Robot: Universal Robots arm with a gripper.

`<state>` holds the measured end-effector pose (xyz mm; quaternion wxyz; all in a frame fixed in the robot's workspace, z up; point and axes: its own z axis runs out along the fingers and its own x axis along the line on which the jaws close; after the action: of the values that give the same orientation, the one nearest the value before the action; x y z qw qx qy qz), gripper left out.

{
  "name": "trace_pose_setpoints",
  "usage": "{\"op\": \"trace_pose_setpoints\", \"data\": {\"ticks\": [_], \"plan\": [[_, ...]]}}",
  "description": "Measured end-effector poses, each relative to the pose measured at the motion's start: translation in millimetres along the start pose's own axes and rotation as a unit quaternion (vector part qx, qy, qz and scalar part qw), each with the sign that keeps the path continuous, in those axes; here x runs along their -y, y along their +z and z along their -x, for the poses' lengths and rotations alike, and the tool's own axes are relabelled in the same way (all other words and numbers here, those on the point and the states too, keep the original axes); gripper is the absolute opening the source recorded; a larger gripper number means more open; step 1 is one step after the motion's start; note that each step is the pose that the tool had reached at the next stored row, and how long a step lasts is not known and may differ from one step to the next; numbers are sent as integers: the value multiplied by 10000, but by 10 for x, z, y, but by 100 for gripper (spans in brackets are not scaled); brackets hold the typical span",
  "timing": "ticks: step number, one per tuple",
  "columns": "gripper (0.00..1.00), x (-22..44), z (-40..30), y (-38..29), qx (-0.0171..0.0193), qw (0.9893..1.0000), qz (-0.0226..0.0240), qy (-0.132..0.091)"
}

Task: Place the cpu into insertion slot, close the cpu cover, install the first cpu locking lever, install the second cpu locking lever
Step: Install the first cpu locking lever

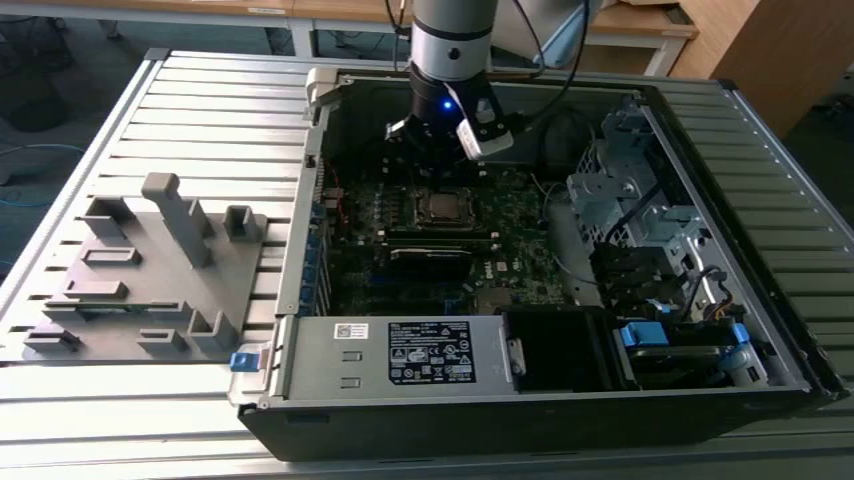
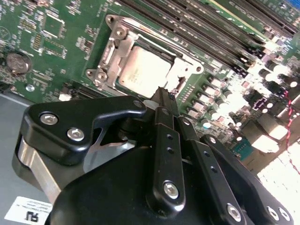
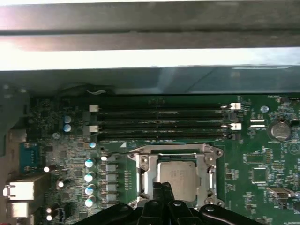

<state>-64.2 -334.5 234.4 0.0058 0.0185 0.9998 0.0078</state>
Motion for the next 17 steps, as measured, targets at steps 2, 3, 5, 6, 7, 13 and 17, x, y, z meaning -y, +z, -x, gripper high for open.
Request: {"op": "trace_pose_setpoints", "data": {"ticks": [2, 3, 5, 6, 7, 13, 17], "plan": [[10, 1, -39, 0, 0, 10000, 0, 0], [10, 2, -56, 0, 0, 10000, 0, 0], [10, 3, -91, 0, 0, 10000, 0, 0], [10, 4, -105, 0, 0, 10000, 0, 0], [10, 4, -118, 0, 0, 10000, 0, 0], [10, 5, -137, 0, 0, 10000, 0, 0], [10, 5, -137, -21, 0, 10000, -1, 0]]}}
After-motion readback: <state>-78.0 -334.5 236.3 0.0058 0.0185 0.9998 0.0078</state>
